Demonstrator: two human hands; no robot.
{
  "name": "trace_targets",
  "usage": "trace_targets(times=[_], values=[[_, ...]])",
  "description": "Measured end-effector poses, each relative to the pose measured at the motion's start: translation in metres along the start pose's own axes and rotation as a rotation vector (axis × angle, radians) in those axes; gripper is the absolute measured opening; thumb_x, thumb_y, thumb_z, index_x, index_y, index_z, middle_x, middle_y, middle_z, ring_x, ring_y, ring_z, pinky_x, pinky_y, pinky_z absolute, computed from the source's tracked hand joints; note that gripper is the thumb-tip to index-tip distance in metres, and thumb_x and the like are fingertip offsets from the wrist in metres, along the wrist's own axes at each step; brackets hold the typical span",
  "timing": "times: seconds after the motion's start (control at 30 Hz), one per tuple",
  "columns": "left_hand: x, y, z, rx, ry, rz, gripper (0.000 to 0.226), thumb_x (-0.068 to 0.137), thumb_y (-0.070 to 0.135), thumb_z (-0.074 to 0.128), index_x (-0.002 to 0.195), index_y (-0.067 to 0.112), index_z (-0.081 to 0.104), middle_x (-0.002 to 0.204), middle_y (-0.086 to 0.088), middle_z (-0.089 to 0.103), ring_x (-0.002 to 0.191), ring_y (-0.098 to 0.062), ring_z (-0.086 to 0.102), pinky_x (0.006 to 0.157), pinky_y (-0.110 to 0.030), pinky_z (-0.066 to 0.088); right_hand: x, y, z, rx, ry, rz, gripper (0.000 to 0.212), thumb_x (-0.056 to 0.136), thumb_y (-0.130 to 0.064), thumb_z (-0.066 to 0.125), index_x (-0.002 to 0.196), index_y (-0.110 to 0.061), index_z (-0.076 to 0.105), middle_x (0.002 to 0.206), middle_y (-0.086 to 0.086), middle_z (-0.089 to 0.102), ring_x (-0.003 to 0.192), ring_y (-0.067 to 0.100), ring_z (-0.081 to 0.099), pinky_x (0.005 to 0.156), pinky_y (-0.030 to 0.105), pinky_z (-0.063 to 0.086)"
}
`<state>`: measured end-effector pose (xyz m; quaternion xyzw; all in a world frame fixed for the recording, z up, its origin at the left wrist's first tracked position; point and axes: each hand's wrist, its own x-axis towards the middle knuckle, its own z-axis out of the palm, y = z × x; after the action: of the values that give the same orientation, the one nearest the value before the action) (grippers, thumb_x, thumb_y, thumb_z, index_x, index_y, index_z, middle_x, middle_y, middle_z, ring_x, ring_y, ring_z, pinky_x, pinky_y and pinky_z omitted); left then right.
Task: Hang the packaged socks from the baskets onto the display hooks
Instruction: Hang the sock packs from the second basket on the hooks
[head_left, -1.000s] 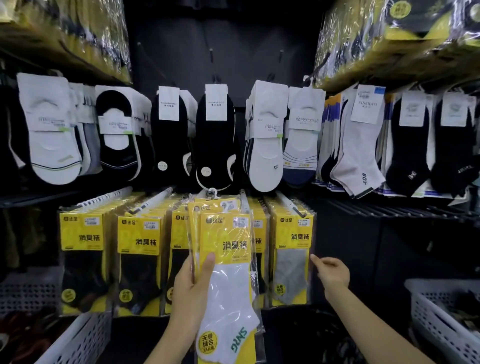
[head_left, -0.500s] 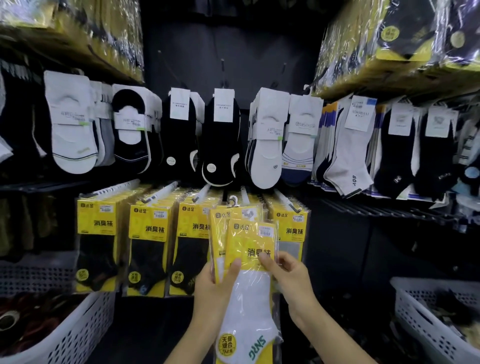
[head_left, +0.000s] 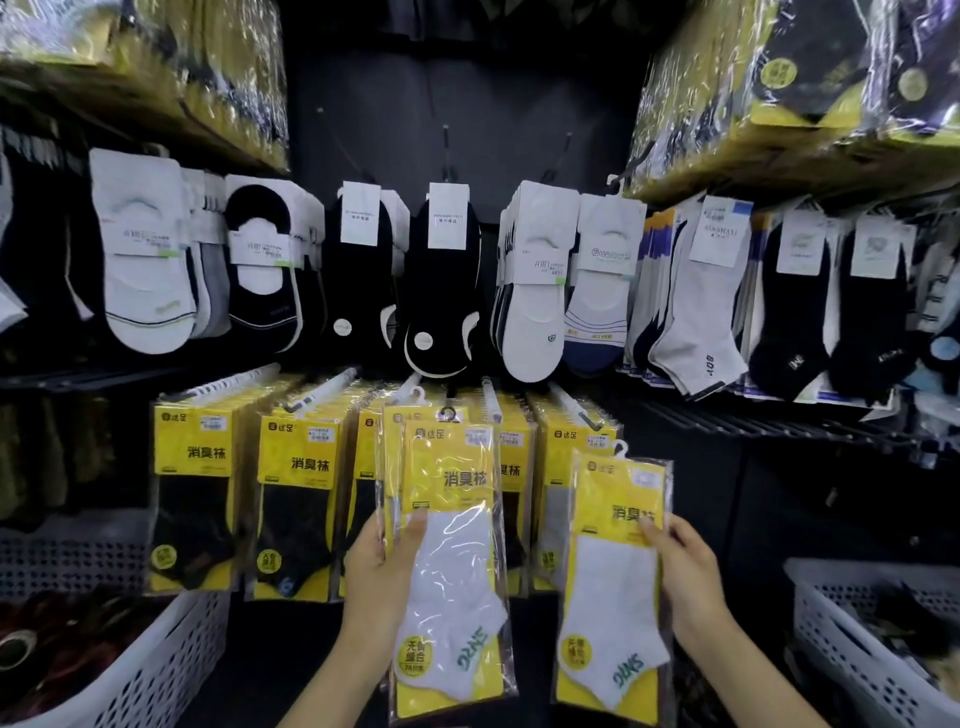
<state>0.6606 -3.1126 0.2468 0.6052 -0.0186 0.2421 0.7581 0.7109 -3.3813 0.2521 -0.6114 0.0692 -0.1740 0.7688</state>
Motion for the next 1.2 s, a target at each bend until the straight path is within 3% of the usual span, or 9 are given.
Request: trace_targets(times=[0.13, 0.33, 0.47, 0.6, 0.67, 0.8, 0.87, 1.07, 1.2], values=[[0.008, -0.002, -0.001, -0.013, 0.028, -0.003, 0.01, 0.089, 0.026, 0.061, 0.096, 0.024, 0.067, 0.086, 0.004, 0.075, 0.075, -0.013, 0.072, 0.05, -0.019, 0.053, 0.032, -0.003, -0.006, -0.062, 0.026, -0.062, 0.007, 0.091, -0.011, 0.061, 0.096, -0.006, 0.064, 0.088, 0.009, 0.07, 0.074, 0.019, 0.065, 0.066, 0.031, 0.05], [0.016, -0.01, 0.003, 0.017, 0.062, 0.009, 0.007, 0.085, 0.026, 0.067, 0.091, 0.028, 0.068, 0.083, 0.013, 0.074, 0.073, -0.001, 0.069, 0.049, -0.01, 0.048, 0.062, 0.0, 0.015, -0.129, -0.104, -0.107, 0.013, 0.09, -0.014, 0.064, 0.094, -0.002, 0.064, 0.078, 0.002, 0.073, 0.072, 0.016, 0.067, 0.065, 0.028, 0.052], [0.02, -0.018, 0.002, 0.017, 0.073, -0.044, 0.007, 0.083, 0.03, 0.069, 0.09, 0.028, 0.069, 0.081, 0.007, 0.074, 0.07, -0.009, 0.071, 0.049, -0.019, 0.051, 0.076, 0.016, 0.032, -0.098, -0.102, -0.089, 0.028, 0.091, -0.015, 0.063, 0.099, 0.011, 0.057, 0.087, 0.027, 0.064, 0.081, 0.026, 0.059, 0.074, 0.037, 0.047], [0.021, -0.022, -0.001, 0.05, 0.069, -0.045, 0.017, 0.077, 0.025, 0.076, 0.092, 0.031, 0.069, 0.084, 0.006, 0.075, 0.077, -0.012, 0.072, 0.06, -0.028, 0.056, 0.087, 0.03, 0.046, -0.085, 0.04, -0.063, 0.015, 0.086, -0.018, 0.07, 0.089, -0.005, 0.065, 0.093, 0.012, 0.069, 0.086, 0.022, 0.063, 0.079, 0.035, 0.052], [0.02, -0.022, -0.001, 0.076, 0.067, -0.046, 0.026, 0.074, 0.022, 0.079, 0.097, 0.029, 0.068, 0.086, 0.005, 0.075, 0.08, -0.014, 0.072, 0.068, -0.035, 0.058, 0.09, 0.036, 0.048, -0.13, 0.162, -0.033, 0.023, 0.081, -0.023, 0.076, 0.093, -0.011, 0.061, 0.099, 0.011, 0.066, 0.088, 0.02, 0.061, 0.08, 0.031, 0.049], [0.013, -0.018, 0.005, 0.095, 0.0, -0.03, 0.04, 0.071, 0.01, 0.081, 0.102, 0.028, 0.063, 0.086, 0.012, 0.074, 0.075, -0.005, 0.07, 0.053, -0.013, 0.051, 0.072, 0.042, 0.044, -0.244, 0.315, -0.002, 0.042, 0.08, -0.022, 0.076, 0.113, -0.004, 0.057, 0.117, 0.015, 0.057, 0.103, 0.027, 0.057, 0.084, 0.031, 0.044], [0.009, -0.017, 0.008, 0.089, -0.019, -0.036, 0.043, 0.07, 0.008, 0.082, 0.103, 0.027, 0.062, 0.085, 0.013, 0.074, 0.074, -0.003, 0.07, 0.053, -0.011, 0.05, 0.05, 0.041, 0.043, -0.223, 0.234, -0.025, 0.04, 0.084, -0.026, 0.072, 0.114, -0.002, 0.057, 0.113, 0.012, 0.057, 0.103, 0.025, 0.056, 0.085, 0.03, 0.043], [-0.008, -0.012, 0.026, 0.052, -0.042, -0.063, 0.045, 0.069, 0.011, 0.083, 0.106, 0.027, 0.063, 0.088, 0.01, 0.074, 0.077, -0.006, 0.071, 0.057, -0.016, 0.052, -0.035, 0.02, 0.053, -0.037, -0.326, 0.118, 0.031, 0.096, -0.037, 0.051, 0.109, -0.014, 0.066, 0.103, 0.002, 0.073, 0.097, 0.019, 0.068, 0.078, 0.028, 0.052], [-0.019, -0.006, 0.035, 0.036, -0.072, -0.066, 0.048, 0.068, 0.008, 0.083, 0.108, 0.026, 0.063, 0.093, 0.004, 0.075, 0.083, -0.012, 0.072, 0.065, -0.025, 0.056, -0.058, 0.015, 0.055, 0.028, -0.341, 0.106, 0.024, 0.093, -0.022, 0.059, 0.113, -0.009, 0.064, 0.106, 0.008, 0.073, 0.098, 0.023, 0.07, 0.083, 0.032, 0.055]])
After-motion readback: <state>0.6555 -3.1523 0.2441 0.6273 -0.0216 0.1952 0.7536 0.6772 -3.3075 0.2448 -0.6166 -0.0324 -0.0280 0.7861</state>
